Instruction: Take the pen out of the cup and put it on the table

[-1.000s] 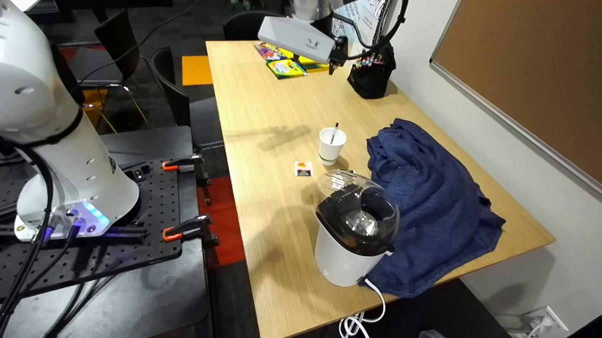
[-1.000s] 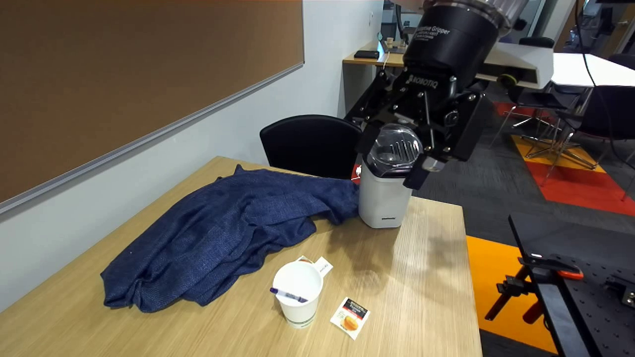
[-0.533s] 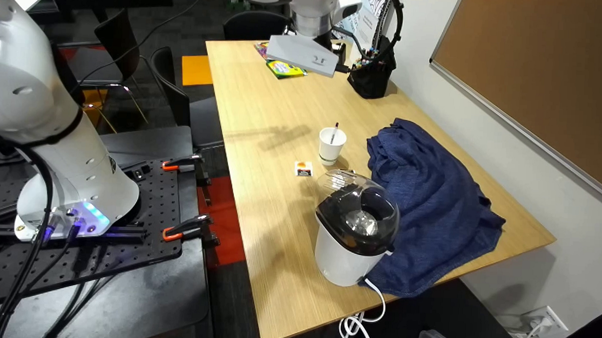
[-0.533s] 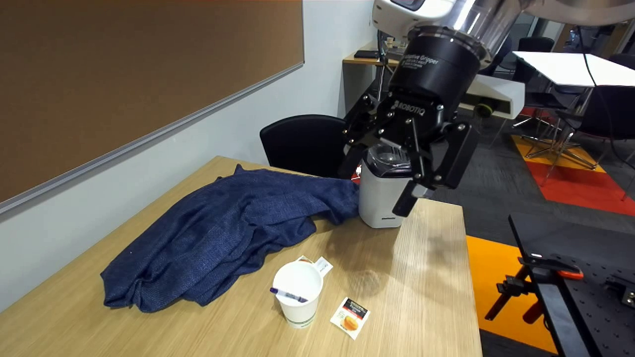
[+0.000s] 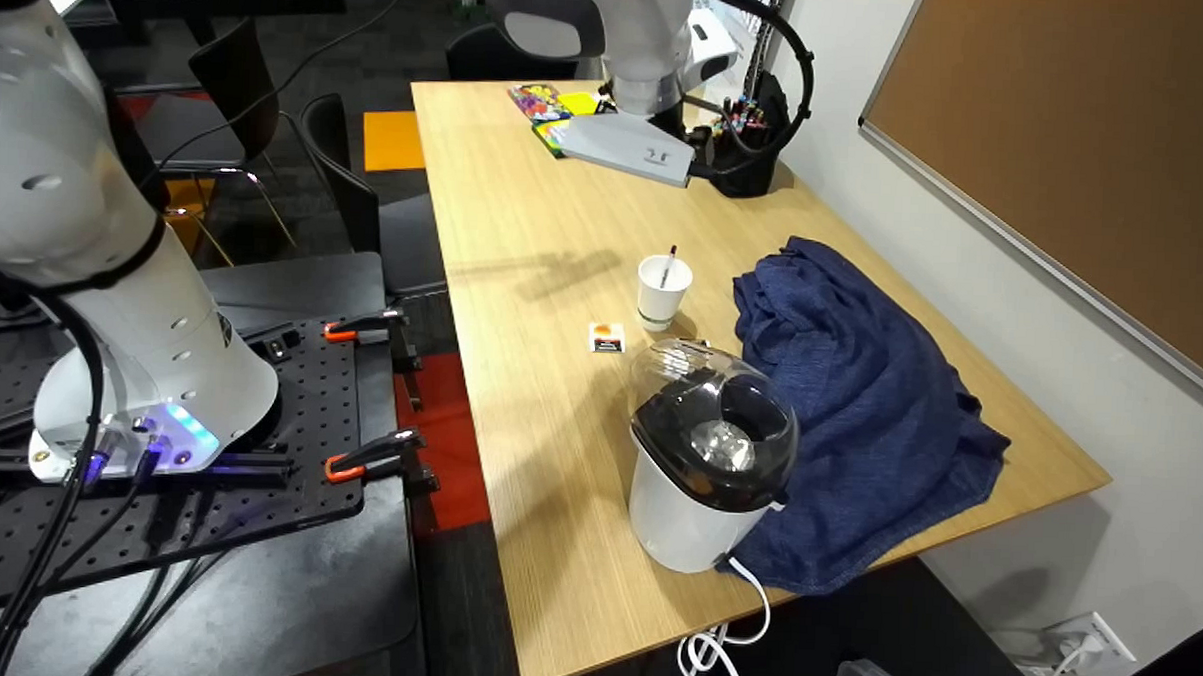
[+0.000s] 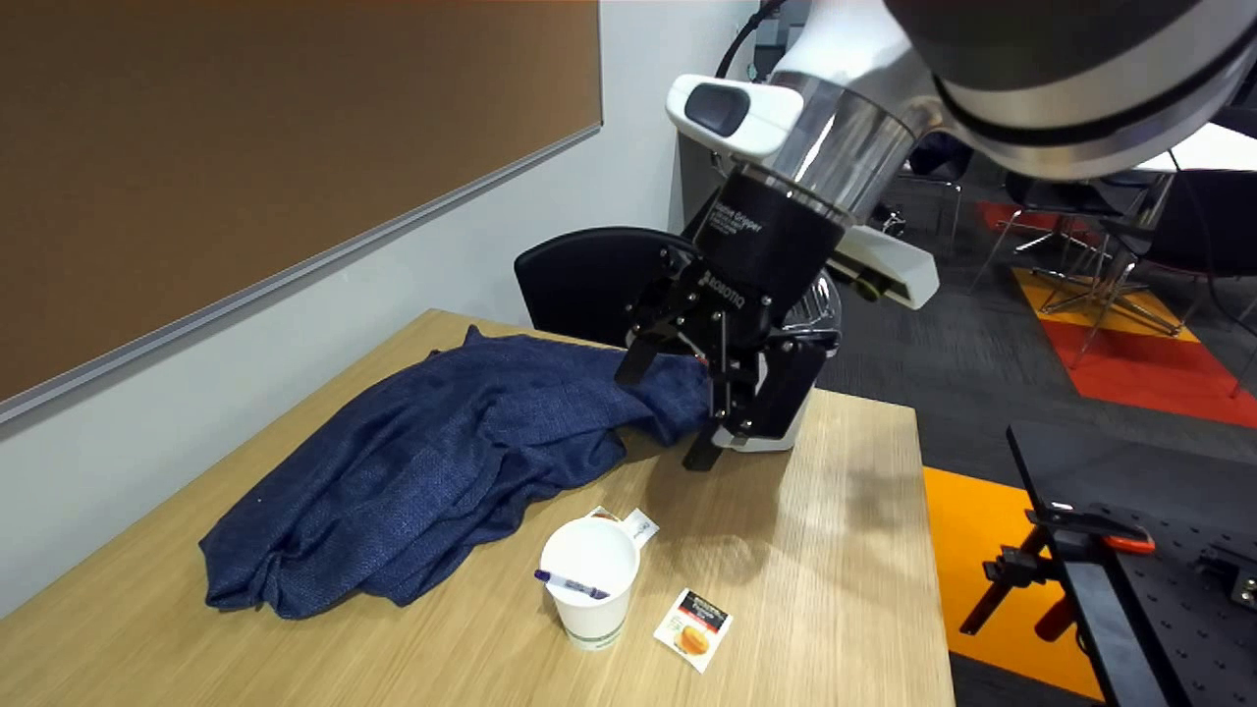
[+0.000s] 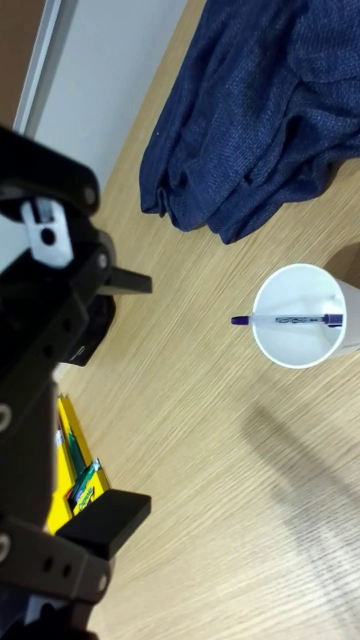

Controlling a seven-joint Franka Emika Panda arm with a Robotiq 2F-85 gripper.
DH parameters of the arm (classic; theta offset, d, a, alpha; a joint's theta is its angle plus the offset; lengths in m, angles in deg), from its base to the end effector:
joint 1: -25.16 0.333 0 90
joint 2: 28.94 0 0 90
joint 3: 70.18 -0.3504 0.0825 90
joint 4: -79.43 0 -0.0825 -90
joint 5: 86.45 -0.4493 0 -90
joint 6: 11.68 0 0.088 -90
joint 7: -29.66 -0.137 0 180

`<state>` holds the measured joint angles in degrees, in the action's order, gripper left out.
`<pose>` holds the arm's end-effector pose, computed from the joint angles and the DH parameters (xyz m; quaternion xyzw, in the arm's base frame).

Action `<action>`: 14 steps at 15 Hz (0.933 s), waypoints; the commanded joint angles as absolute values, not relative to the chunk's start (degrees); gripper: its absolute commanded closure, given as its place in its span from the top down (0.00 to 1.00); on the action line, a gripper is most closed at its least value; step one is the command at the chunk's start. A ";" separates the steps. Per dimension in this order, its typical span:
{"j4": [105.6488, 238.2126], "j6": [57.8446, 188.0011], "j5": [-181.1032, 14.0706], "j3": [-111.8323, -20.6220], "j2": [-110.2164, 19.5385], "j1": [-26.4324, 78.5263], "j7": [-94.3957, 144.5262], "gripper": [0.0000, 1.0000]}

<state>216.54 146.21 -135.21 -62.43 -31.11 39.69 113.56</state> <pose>0.5694 0.0448 0.2852 -0.8824 -0.3924 -0.2487 0.0741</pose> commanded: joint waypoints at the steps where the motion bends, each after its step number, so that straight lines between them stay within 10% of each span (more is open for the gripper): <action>1: 213.64 147.49 -133.90 -62.30 -35.64 39.80 111.25 1.00; 14: 209.20 145.98 -129.20 -61.14 -45.05 40.27 105.61 0.76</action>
